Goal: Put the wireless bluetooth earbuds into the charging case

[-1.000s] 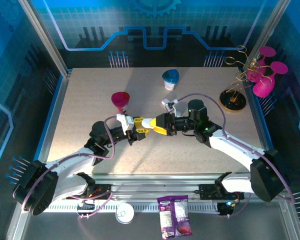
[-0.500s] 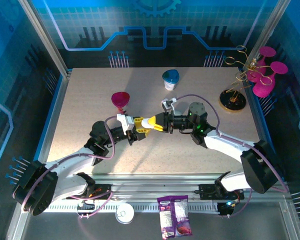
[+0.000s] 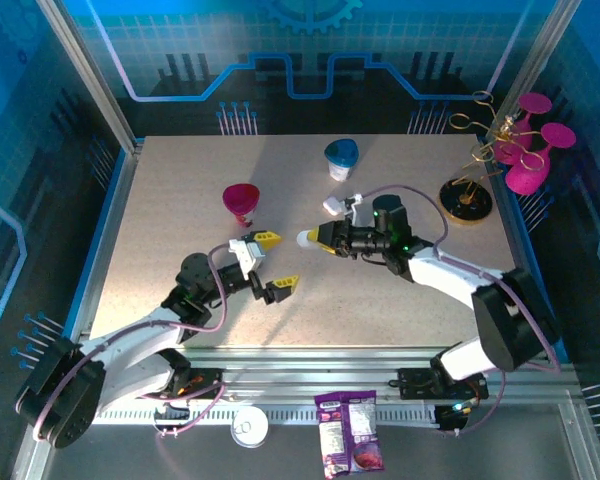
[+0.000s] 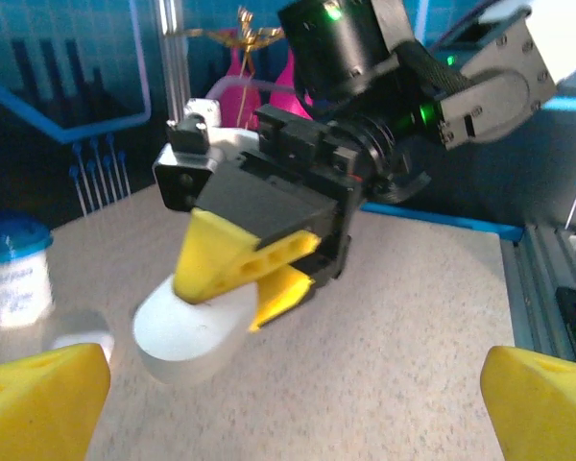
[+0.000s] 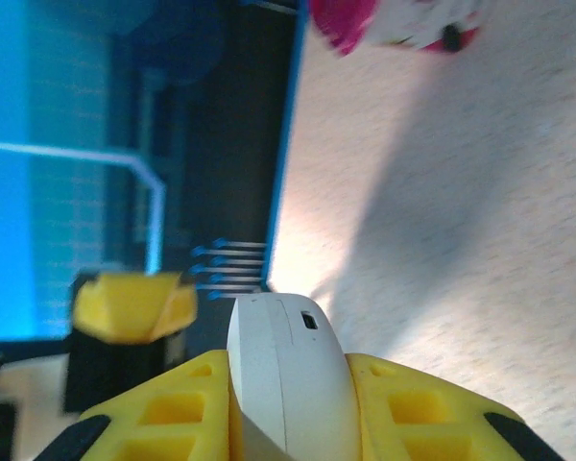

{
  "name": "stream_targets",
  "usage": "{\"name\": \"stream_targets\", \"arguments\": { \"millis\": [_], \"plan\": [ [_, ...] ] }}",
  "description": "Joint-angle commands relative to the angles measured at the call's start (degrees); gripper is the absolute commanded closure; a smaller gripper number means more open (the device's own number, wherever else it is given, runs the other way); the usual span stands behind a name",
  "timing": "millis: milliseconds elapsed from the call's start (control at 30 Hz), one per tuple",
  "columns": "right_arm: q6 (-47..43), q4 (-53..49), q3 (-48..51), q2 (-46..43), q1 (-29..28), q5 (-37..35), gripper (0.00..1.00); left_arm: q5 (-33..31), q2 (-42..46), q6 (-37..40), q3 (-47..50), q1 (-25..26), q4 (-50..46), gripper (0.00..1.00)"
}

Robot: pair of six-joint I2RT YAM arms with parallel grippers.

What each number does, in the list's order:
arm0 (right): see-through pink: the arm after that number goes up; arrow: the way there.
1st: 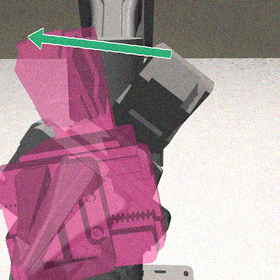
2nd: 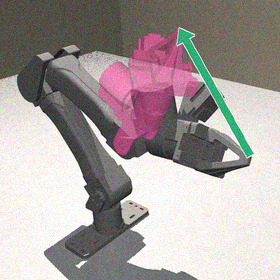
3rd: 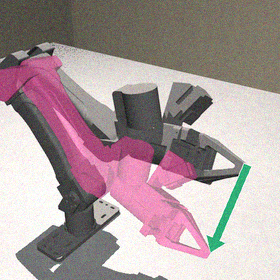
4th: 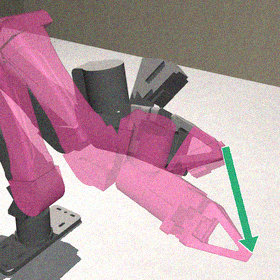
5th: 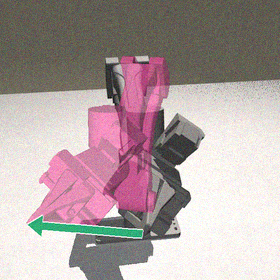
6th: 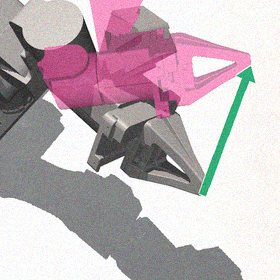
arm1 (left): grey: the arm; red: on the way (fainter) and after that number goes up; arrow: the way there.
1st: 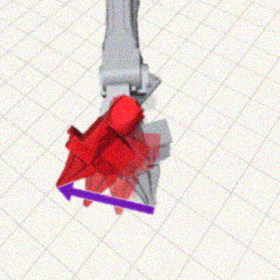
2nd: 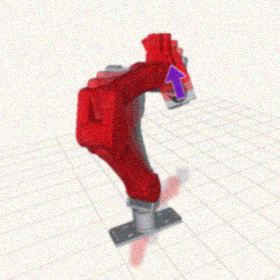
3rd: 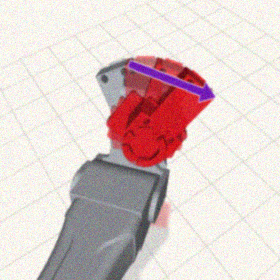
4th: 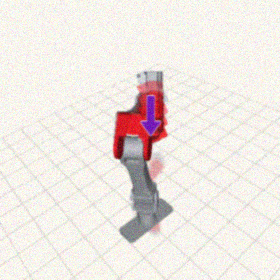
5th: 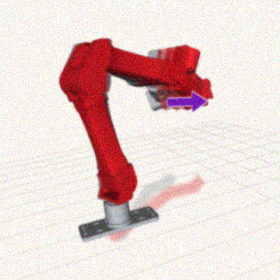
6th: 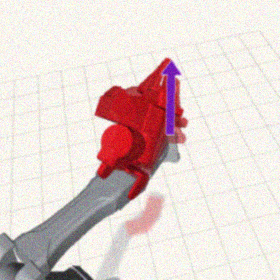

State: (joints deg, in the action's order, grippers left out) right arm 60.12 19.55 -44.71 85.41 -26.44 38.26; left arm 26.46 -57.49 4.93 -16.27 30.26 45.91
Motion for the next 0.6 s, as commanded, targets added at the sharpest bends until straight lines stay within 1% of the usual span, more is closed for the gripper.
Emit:
{"name": "stream_targets", "arguments": {
  "millis": [0, 100, 200, 333, 433, 500, 533, 567],
  "plan": [
    [-10.84, -8.93, -4.33, 5.85, 0.33, -7.88, 0.79, -6.63, 4.40, 2.45, 0.04, 0.43, -13.07, 0.01],
    [-11.64, -8.48, -7.23, 12.06, 0.18, -10.87, 0.79, -13.13, 8.28, 2.44, 0.25, 0.41, -21.25, 0.01],
    [-12.27, -9.42, -9.37, 17.10, 0.11, -15.28, 0.79, -16.98, 10.94, 1.43, 0.05, 0.39, -26.58, 0.01],
    [-12.35, -9.39, -10.49, 21.25, 0.24, -18.85, 0.79, -17.36, 11.76, -0.15, -0.49, 0.36, -29.29, 0.01],
    [-12.50, -9.87, -10.67, 22.58, 0.24, -20.29, 0.77, -17.01, 10.88, -0.42, -0.96, 0.41, -29.74, 0.01],
    [-12.90, -10.20, -10.43, 22.50, 0.24, -21.20, 0.72, -17.44, 10.59, -0.53, -1.15, 0.38, -29.63, 0.01],
    [-13.12, -10.53, -10.31, 22.24, 0.24, -21.72, 0.67, -17.63, 10.35, -0.51, -1.20, 0.40, -29.53, 0.01],
    [-13.67, -10.99, -10.22, 21.68, 0.24, -22.36, 0.60, -17.96, 10.25, -0.67, -1.58, 0.40, -29.75, 0.01]
  ]
}}
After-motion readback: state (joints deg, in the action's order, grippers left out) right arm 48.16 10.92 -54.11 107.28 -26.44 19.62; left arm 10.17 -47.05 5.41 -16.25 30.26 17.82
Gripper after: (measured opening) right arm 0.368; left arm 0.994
